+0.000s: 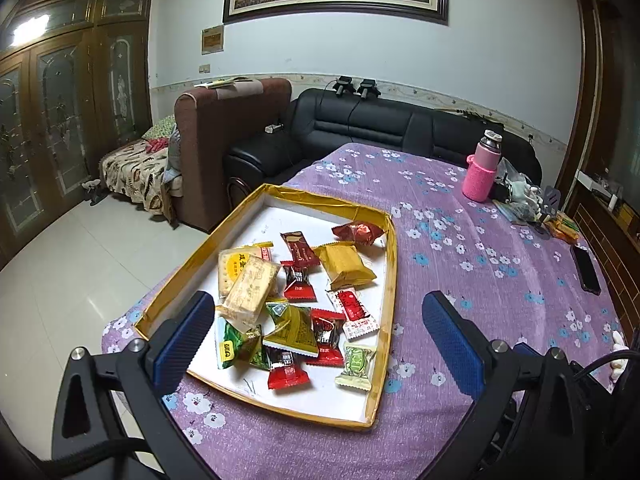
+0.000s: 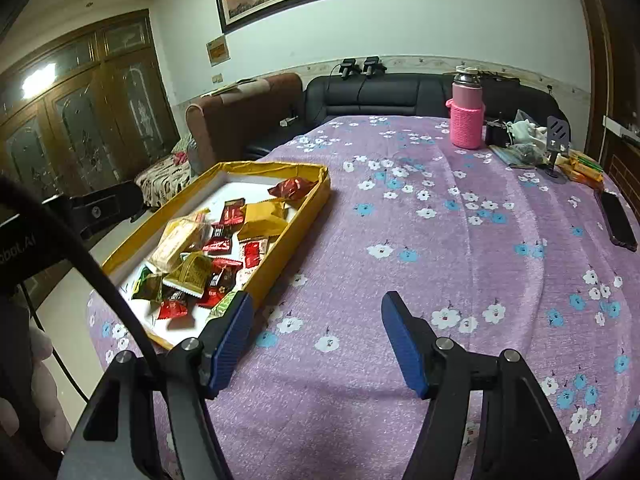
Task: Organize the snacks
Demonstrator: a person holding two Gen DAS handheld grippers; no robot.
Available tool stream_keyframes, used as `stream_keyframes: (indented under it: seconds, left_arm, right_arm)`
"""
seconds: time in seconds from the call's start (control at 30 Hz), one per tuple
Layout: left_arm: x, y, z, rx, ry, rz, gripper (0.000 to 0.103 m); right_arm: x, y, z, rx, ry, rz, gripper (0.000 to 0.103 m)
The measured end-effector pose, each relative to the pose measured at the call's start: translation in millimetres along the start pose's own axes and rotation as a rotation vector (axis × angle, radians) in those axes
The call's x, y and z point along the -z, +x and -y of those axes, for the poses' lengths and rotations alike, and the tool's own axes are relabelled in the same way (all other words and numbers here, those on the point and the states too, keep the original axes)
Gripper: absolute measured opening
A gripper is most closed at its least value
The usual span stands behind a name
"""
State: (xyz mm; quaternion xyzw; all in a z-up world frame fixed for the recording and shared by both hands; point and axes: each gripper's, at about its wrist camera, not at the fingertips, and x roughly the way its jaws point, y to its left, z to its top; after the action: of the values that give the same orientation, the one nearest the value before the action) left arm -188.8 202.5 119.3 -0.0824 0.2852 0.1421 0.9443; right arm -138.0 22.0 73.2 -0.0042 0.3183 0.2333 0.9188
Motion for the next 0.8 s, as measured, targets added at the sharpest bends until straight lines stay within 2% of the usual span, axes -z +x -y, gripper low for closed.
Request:
stream_keyframes:
  seconds: [0.8]
  left_arm:
    - [2.8, 23.8, -6.5, 0.046, -0.009, -0.08, 0.103]
  right_arm:
    - [7.1, 21.9, -5.8, 0.001, -0.011, -0.068, 0.068]
